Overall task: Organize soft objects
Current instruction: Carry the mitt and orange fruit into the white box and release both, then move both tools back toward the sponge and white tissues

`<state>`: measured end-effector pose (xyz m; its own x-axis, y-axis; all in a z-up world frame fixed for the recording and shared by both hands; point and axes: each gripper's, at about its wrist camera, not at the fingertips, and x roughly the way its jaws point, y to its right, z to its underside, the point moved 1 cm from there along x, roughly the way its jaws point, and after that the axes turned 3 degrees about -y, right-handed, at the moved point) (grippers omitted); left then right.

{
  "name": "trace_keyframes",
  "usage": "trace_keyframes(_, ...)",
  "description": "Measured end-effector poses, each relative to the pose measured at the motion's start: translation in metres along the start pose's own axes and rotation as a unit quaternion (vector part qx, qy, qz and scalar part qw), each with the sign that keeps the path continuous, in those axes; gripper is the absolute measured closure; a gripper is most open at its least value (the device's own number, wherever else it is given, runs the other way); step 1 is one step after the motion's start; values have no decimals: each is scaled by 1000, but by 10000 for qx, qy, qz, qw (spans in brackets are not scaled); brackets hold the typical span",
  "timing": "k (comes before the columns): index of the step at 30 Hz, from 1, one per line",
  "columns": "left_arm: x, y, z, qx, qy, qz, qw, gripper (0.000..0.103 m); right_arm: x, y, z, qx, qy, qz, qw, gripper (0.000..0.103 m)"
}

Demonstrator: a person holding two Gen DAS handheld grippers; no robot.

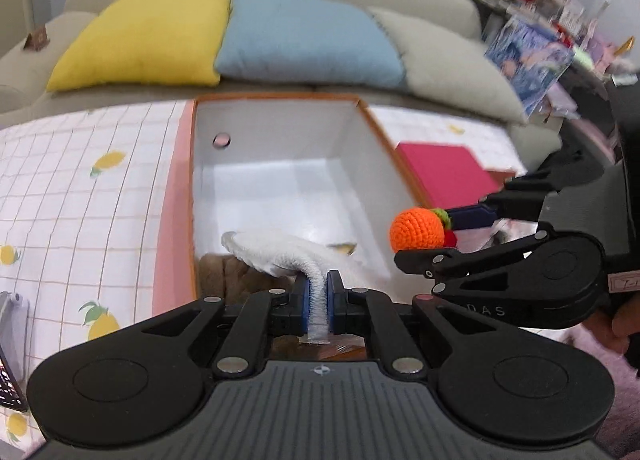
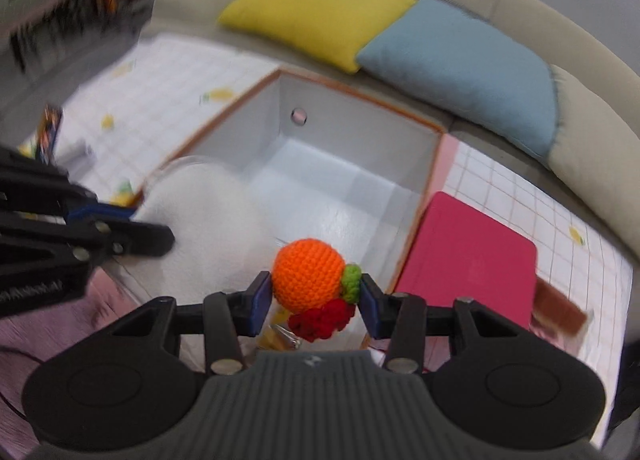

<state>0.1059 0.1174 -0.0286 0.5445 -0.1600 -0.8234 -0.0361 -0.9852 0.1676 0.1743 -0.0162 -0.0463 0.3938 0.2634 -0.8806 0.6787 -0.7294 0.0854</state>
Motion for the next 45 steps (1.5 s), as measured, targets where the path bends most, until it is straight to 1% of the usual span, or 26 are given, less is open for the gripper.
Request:
trace_keyframes(2, 8, -2, -1, 57, -169, -181, 9997, 92, 14, -4, -2, -287, -227, 96, 9993, 57)
trace_keyframes(5, 18, -1, 0, 297, -415, -407, 9979, 90, 32, -8, -3, -684, -552, 204, 9959, 57)
trace_keyframes(8, 27, 2, 2, 557, -594, -661, 9945, 87, 42, -10, -2, -782, -851, 140, 9932, 57)
trace_keyframes(11, 33, 5, 7, 785, -665, -944, 9902, 86, 53, -13, -2, -956, -1083, 266, 9892, 57)
trace_keyframes(13, 34, 4, 8, 777, -643, -985, 9900, 77, 55, -14, 0, -1042, -1155, 279, 9874, 57)
trace_keyframes(14, 32, 3, 8, 745, -618, -991, 9904, 68, 55, -13, -1, -1035, -1177, 281, 9872, 57)
trace_keyframes(15, 31, 2, 8, 725, -571, -989, 9908, 63, 56, -12, -1, -1036, -1208, 272, 9869, 57)
trace_keyframes(17, 24, 1, 9, 673, -382, -965, 9923, 42, 58, -12, -3, -1077, -1261, 278, 9858, 57)
trace_keyframes(19, 16, 4, 6, 636, -194, -890, 9938, 35, 62, -13, -4, -1108, -1310, 294, 9847, 57)
trace_keyframes(23, 5, 7, 4, 590, 81, -766, 9953, 29, 65, -14, -4, -1172, -1369, 339, 9830, 56)
trace_keyframes(26, 0, 9, 4, 537, 255, -744, 9955, 28, 66, -14, -4, -1177, -1404, 343, 9825, 56)
trace_keyframes(31, -7, 13, 3, 438, 510, -542, 9963, 28, 58, -13, -4, -1160, -1330, 326, 9838, 55)
trace_keyframes(32, -9, 14, 3, 435, 580, -530, 9960, 28, 55, -13, -4, -1170, -1286, 332, 9842, 51)
trace_keyframes(33, -10, 15, 3, 433, 652, -529, 9955, 28, 51, -13, -4, -1173, -1233, 316, 9849, 43)
trace_keyframes(35, -13, 17, 3, 399, 754, -577, 9947, 29, 43, -13, -3, -1151, -1146, 249, 9864, 39)
trace_keyframes(41, -18, 25, 2, 315, 852, -431, 9949, 31, 23, -12, 5, -1030, -866, 188, 9907, 38)
trace_keyframes(45, -20, 32, 4, 282, 832, -324, 9956, 34, 8, -9, 12, -812, -613, 244, 9945, 34)
